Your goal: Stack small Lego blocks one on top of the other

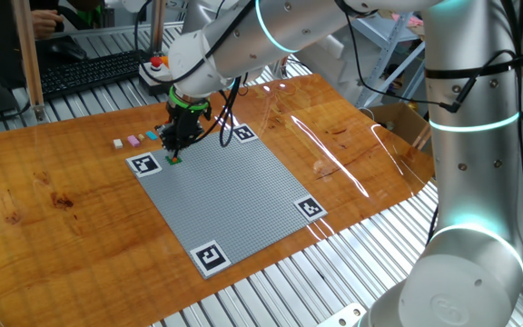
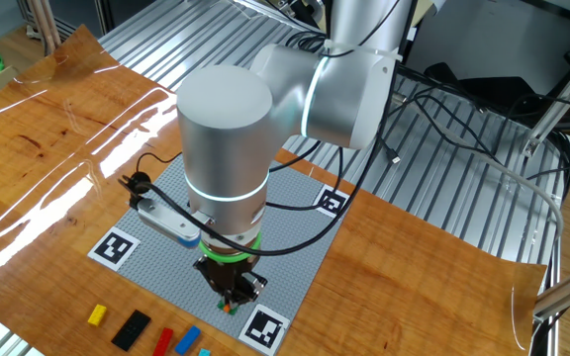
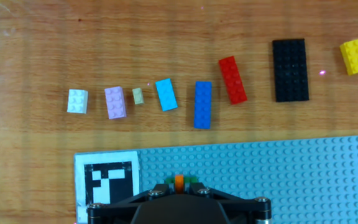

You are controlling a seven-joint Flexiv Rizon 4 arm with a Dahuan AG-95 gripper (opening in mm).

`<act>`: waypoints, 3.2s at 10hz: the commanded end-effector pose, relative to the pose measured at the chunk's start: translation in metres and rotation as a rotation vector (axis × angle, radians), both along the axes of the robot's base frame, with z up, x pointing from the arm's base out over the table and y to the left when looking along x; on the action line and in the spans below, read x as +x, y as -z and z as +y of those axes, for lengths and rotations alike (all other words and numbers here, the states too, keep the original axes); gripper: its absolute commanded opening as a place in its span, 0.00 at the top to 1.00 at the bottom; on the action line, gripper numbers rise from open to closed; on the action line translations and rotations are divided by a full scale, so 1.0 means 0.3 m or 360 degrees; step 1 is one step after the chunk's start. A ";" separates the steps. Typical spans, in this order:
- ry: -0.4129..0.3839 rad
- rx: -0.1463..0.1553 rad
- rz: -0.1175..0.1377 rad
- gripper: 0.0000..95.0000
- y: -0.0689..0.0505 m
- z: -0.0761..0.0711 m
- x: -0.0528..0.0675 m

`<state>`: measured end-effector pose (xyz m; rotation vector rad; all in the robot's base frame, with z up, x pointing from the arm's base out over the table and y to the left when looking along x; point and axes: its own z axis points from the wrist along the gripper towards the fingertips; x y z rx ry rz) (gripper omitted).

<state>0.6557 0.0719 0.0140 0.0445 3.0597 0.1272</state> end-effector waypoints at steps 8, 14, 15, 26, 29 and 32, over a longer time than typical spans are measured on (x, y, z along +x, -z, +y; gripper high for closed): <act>0.0026 -0.0001 -0.0039 1.00 0.036 0.012 0.002; 0.0006 -0.0003 -0.0049 1.00 0.042 0.008 -0.007; 0.0006 0.0003 -0.0049 1.00 0.042 0.005 -0.011; -0.0009 -0.0033 -0.0014 1.00 0.008 0.012 -0.010; -0.0023 -0.0047 -0.0002 1.00 -0.001 -0.001 0.003; 0.0006 -0.0026 -0.0012 1.00 0.009 -0.006 0.004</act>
